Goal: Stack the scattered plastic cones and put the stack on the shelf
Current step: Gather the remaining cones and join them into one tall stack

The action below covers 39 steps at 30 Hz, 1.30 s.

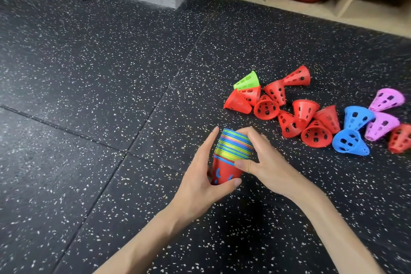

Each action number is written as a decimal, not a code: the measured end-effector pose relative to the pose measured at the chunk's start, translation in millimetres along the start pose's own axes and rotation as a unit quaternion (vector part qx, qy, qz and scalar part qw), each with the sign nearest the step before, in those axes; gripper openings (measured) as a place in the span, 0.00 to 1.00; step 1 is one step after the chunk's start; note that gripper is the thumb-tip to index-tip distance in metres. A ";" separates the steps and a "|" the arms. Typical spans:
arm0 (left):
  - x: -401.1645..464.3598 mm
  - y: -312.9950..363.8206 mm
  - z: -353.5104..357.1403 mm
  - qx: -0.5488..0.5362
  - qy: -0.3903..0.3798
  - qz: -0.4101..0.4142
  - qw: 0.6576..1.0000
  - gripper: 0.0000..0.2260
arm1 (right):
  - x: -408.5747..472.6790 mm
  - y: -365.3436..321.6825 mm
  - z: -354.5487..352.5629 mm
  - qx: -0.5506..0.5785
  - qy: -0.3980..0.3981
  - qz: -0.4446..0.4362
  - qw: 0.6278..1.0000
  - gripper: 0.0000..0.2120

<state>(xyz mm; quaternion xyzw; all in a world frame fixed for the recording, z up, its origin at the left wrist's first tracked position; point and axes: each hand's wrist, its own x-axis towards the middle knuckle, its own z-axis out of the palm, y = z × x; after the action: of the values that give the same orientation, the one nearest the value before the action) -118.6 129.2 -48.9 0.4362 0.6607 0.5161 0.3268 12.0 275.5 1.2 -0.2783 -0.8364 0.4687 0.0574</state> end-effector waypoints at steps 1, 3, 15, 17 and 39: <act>2.7 0.0 0.0 0.004 -0.012 0.003 1.000 0.48 | 0.1 1.1 -1.9 0.011 -0.006 -0.008 1.000 0.16; 7.5 -0.4 2.0 0.008 -0.039 0.005 0.999 0.49 | -0.6 3.7 -5.0 0.021 -0.012 -0.018 1.000 0.14; 1.2 -26.7 50.4 -0.109 -0.026 -0.038 0.993 0.46 | -14.8 45.8 -45.7 0.149 0.378 0.157 0.900 0.12; 0.1 -29.2 55.2 -0.111 -0.029 -0.041 0.993 0.46 | -16.1 64.7 -59.5 0.161 0.422 0.212 0.867 0.16; -9.7 -38.7 56.6 -0.133 0.015 -0.036 0.990 0.47 | 12.2 107.7 -144.4 0.086 0.583 0.318 0.743 0.12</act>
<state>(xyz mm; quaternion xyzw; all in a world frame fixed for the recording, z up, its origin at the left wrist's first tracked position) -73.9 139.5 -100.8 0.3573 0.6064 0.5934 0.3906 97.6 434.2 -8.7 -0.7407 -0.4591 0.2764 0.4051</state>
